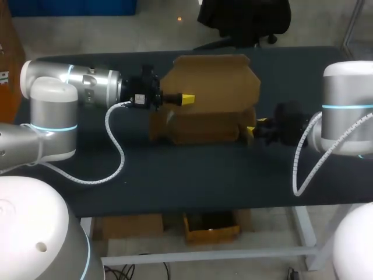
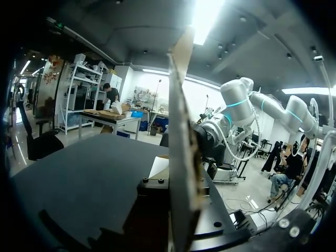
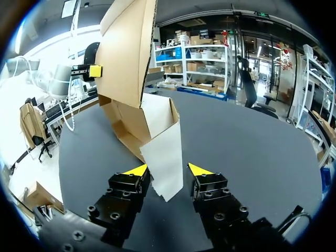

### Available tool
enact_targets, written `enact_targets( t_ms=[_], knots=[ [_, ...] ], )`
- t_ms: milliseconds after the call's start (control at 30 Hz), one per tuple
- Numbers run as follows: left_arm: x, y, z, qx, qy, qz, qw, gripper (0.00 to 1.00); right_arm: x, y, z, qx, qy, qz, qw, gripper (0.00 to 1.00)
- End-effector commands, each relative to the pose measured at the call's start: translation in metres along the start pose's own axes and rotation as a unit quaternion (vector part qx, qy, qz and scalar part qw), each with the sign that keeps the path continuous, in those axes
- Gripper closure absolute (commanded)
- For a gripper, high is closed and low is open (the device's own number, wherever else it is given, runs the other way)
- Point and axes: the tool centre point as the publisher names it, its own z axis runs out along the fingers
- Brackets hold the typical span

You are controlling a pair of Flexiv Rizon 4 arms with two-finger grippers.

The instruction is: Assemble the packaging by folding the flat box into shape, placing the metal phone stand inside, and closing the box properly

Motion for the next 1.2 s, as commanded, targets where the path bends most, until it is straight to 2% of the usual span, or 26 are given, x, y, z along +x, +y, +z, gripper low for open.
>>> enact_targets(
  t_ms=[33, 200, 700, 1200],
  knots=[
    [-0.001, 0.003, 0.001, 0.001, 0.001, 0.000, 1.000, 1.00, -0.001, -0.002, 0.022, 0.000, 0.001, 0.000, 1.000, 0.58],
    [-0.001, 0.003, 0.001, 0.001, 0.001, 0.000, 1.000, 1.00, 0.007, 0.001, 0.029, 0.004, 0.003, 0.000, 1.000, 0.58],
    [-0.001, 0.003, 0.001, 0.001, 0.001, 0.000, 1.000, 1.00, 0.041, -0.005, 0.016, 0.014, -0.021, 0.015, 1.000, 0.60],
    [-0.001, 0.003, 0.001, 0.001, 0.001, 0.000, 1.000, 1.00, 0.056, -0.015, 0.012, 0.015, -0.035, 0.048, 0.998, 0.61]
  ],
)
